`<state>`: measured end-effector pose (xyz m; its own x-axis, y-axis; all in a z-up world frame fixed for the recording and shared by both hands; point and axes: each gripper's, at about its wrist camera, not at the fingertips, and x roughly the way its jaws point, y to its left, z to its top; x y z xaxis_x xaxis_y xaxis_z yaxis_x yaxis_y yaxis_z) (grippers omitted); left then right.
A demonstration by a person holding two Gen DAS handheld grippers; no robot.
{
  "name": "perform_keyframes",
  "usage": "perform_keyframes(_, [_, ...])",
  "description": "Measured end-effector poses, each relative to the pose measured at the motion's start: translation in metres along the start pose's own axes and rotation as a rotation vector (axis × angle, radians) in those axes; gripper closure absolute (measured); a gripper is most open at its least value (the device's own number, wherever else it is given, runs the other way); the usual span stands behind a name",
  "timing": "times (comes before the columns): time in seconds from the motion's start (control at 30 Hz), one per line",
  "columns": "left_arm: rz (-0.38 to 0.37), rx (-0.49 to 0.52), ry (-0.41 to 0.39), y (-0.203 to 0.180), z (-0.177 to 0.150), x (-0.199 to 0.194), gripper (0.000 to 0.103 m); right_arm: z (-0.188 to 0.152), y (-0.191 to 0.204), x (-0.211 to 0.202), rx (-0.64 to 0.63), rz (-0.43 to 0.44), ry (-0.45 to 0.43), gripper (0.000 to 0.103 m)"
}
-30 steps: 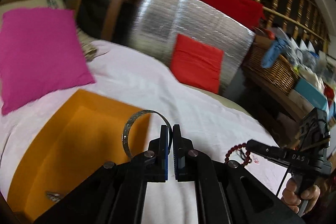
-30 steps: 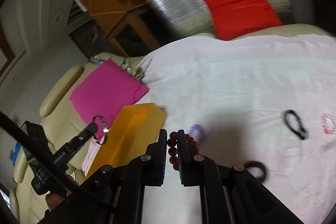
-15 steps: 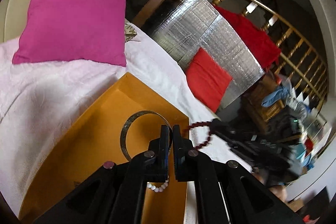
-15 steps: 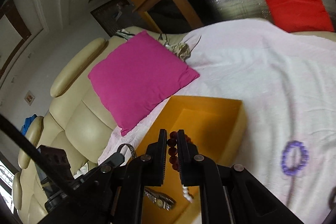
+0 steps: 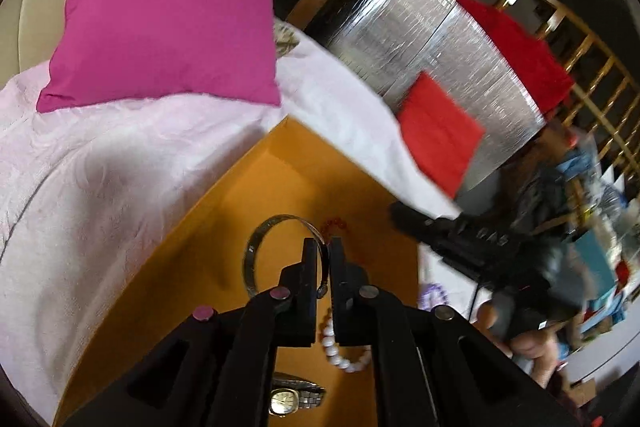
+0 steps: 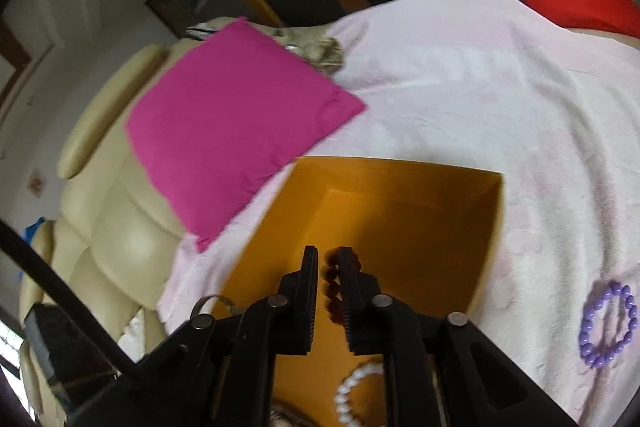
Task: Organize jewelry
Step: 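Carry the bangle and red bracelet into the orange box and open both tools, then withdraw both tools from the box back over the bedspread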
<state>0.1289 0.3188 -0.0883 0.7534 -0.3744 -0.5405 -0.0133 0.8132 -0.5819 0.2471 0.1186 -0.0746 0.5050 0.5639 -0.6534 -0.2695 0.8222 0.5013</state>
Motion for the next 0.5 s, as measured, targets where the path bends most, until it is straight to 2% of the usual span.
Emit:
perform_keyframes(0.03, [0.021,0.001,0.012,0.0,-0.001,0.003,0.089,0.002,-0.005,-0.003,0.0,-0.018,-0.003,0.083])
perform_keyframes(0.1, [0.044,-0.001,0.017,-0.001,-0.002,0.002,0.072,0.003,-0.014,-0.017,0.007,-0.026,-0.031,0.08])
perform_keyframes(0.23, [0.037,-0.039,-0.034,-0.005,-0.001,-0.012,0.065,-0.001,-0.032,-0.065,-0.023,-0.053,-0.096,0.08])
perform_keyframes(0.3, [0.037,-0.045,-0.066,-0.011,-0.001,-0.019,0.052,-0.005,-0.04,-0.091,-0.048,-0.086,-0.128,0.08])
perform_keyframes(0.33, [0.041,-0.042,-0.082,-0.015,-0.002,-0.022,0.05,-0.008,-0.046,-0.105,-0.056,-0.099,-0.14,0.078])
perform_keyframes(0.4, [0.05,-0.026,-0.095,-0.025,-0.004,-0.023,0.049,-0.017,-0.062,-0.135,-0.05,-0.119,-0.164,0.069])
perform_keyframes(0.47, [0.073,0.007,-0.094,-0.035,-0.006,-0.019,0.049,-0.025,-0.08,-0.167,-0.032,-0.14,-0.196,0.052])
perform_keyframes(0.5, [0.092,0.043,-0.09,-0.044,-0.008,-0.015,0.048,-0.032,-0.092,-0.186,-0.023,-0.155,-0.217,0.051])
